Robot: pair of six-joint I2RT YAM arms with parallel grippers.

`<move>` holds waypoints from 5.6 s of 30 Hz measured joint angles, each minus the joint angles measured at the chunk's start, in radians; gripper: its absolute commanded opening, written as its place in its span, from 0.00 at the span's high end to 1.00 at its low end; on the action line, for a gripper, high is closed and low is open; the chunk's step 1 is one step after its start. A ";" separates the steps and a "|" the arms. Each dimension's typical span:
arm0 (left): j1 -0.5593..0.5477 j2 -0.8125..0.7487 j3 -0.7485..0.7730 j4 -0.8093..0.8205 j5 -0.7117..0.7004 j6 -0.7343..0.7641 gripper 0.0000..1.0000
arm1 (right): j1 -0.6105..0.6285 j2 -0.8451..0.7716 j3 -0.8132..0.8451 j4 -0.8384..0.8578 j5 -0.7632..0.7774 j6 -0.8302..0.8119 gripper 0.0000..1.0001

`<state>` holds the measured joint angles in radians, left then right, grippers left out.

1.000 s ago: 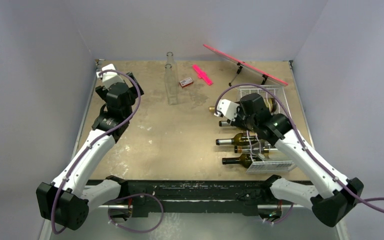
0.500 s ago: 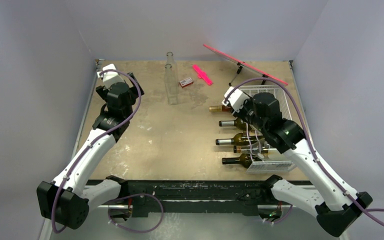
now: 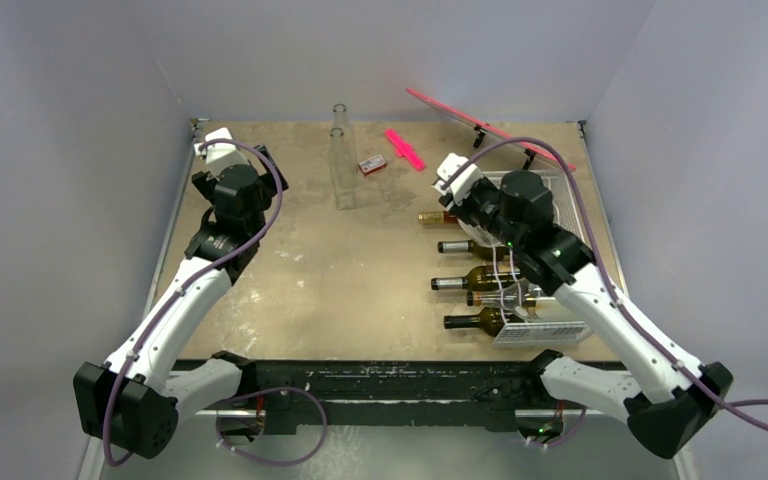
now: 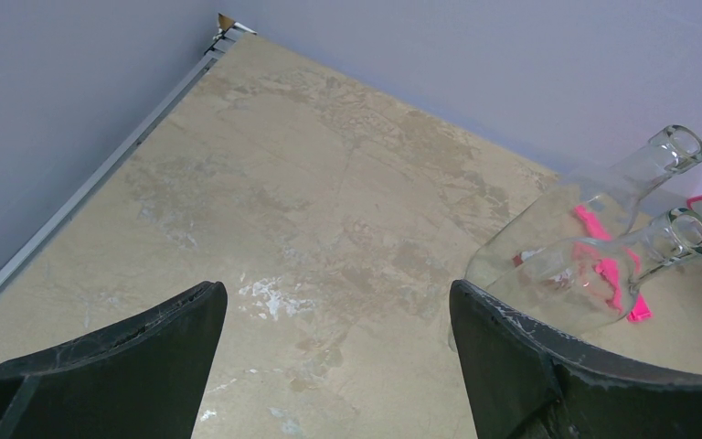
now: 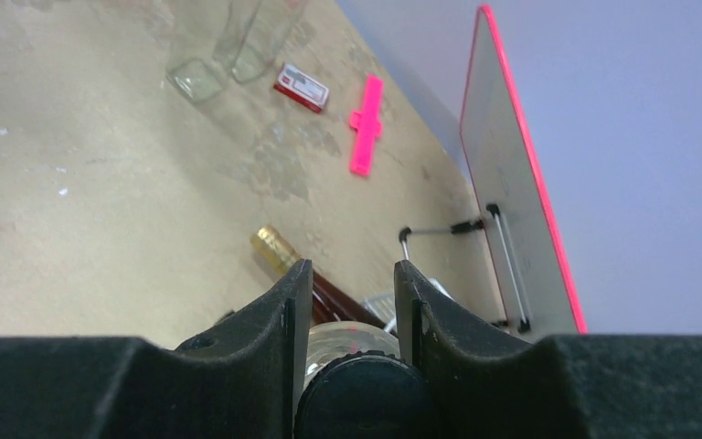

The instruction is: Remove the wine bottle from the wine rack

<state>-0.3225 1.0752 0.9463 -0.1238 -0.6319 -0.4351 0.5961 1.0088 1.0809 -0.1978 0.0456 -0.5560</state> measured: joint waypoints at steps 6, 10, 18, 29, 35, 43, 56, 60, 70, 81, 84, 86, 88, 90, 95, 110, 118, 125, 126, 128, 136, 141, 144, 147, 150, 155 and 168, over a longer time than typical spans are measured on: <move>0.000 0.000 0.000 0.000 -0.002 0.000 0.09 | 0.000 0.170 0.037 0.126 -0.100 0.016 1.00; 0.000 0.000 0.000 0.000 -0.005 0.000 0.09 | 0.000 0.292 0.058 0.262 -0.174 0.060 1.00; 0.000 0.007 0.000 0.000 -0.012 0.001 0.09 | 0.000 0.556 0.126 0.554 -0.267 0.166 1.00; 0.000 0.030 0.000 -0.001 -0.026 0.007 0.09 | -0.055 0.850 0.208 0.879 -0.332 0.333 1.00; 0.000 0.047 0.000 -0.003 -0.027 0.008 0.09 | -0.097 0.958 0.279 0.964 -0.359 0.406 1.00; 0.000 0.054 0.000 -0.006 -0.026 0.008 0.09 | -0.115 1.013 0.323 1.046 -0.380 0.459 1.00; 0.000 0.054 0.000 -0.006 -0.031 0.009 0.09 | -0.114 1.093 0.397 1.130 -0.431 0.528 0.98; 0.000 0.052 0.000 -0.006 -0.034 0.009 0.09 | -0.114 1.094 0.396 1.133 -0.435 0.528 0.57; 0.000 0.039 0.000 -0.007 -0.035 0.009 0.09 | -0.114 1.027 0.390 1.248 -0.430 0.492 0.22; 0.000 0.025 0.000 -0.007 -0.032 0.009 0.09 | -0.111 0.655 0.264 1.016 -0.452 0.405 0.00; 0.000 0.014 0.000 -0.007 -0.026 0.008 0.09 | -0.111 0.476 0.197 0.866 -0.458 0.313 0.00; 0.000 0.006 0.000 -0.006 -0.021 0.008 0.09 | -0.111 0.343 0.154 0.737 -0.454 0.230 0.00; 0.000 0.001 0.000 -0.006 -0.011 0.005 0.09 | -0.111 0.218 0.123 0.594 -0.451 0.155 0.00; 0.000 -0.003 0.000 -0.006 0.000 0.000 0.09 | -0.111 0.084 0.106 0.438 -0.439 0.077 0.00; 0.000 -0.010 0.000 -0.006 0.018 -0.010 0.09 | -0.110 -0.144 0.118 0.051 -0.423 -0.069 0.00; -0.001 -0.015 0.000 -0.006 0.034 -0.021 0.08 | -0.110 -0.124 0.031 -0.827 -0.434 -0.415 0.05; -0.001 -0.015 0.000 -0.006 0.034 -0.021 0.08 | -0.102 -0.065 0.008 -0.892 -0.411 -0.492 0.15; -0.001 -0.015 0.000 -0.006 0.034 -0.021 0.08 | -0.077 0.000 -0.020 -0.898 -0.370 -0.514 0.24; -0.001 -0.015 0.000 -0.006 0.034 -0.021 0.08 | -0.069 0.015 -0.026 -0.898 -0.365 -0.515 0.25; -0.001 -0.015 0.000 -0.006 0.034 -0.021 0.08 | -0.048 0.046 -0.037 -0.896 -0.348 -0.516 0.26; -0.001 -0.013 0.000 -0.006 0.034 -0.021 0.08 | 0.020 0.150 -0.085 -0.869 -0.292 -0.504 0.39; -0.001 -0.008 0.000 -0.006 0.034 -0.021 0.08 | 0.026 0.154 -0.106 -0.841 -0.249 -0.495 0.43; -0.001 -0.008 0.000 -0.006 0.035 -0.021 0.08 | 0.026 0.140 -0.137 -0.829 -0.208 -0.491 0.42; -0.001 -0.008 0.000 -0.006 0.036 -0.021 0.08 | 0.026 0.130 -0.154 -0.829 -0.166 -0.484 0.42; -0.001 -0.008 0.000 -0.006 0.037 -0.021 0.08 | 0.026 0.128 -0.154 -0.826 -0.147 -0.476 0.47; -0.001 -0.005 0.000 -0.006 0.038 -0.021 0.08 | 0.032 0.126 -0.156 -0.826 -0.142 -0.469 0.56; -0.001 0.006 0.000 -0.006 0.043 -0.022 0.09 | 0.032 0.067 -0.156 -0.828 -0.148 -0.447 0.83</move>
<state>-0.3233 1.0809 0.9466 -0.1295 -0.5888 -0.4568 0.6285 1.0760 0.9249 -1.0256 -0.1020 -1.0031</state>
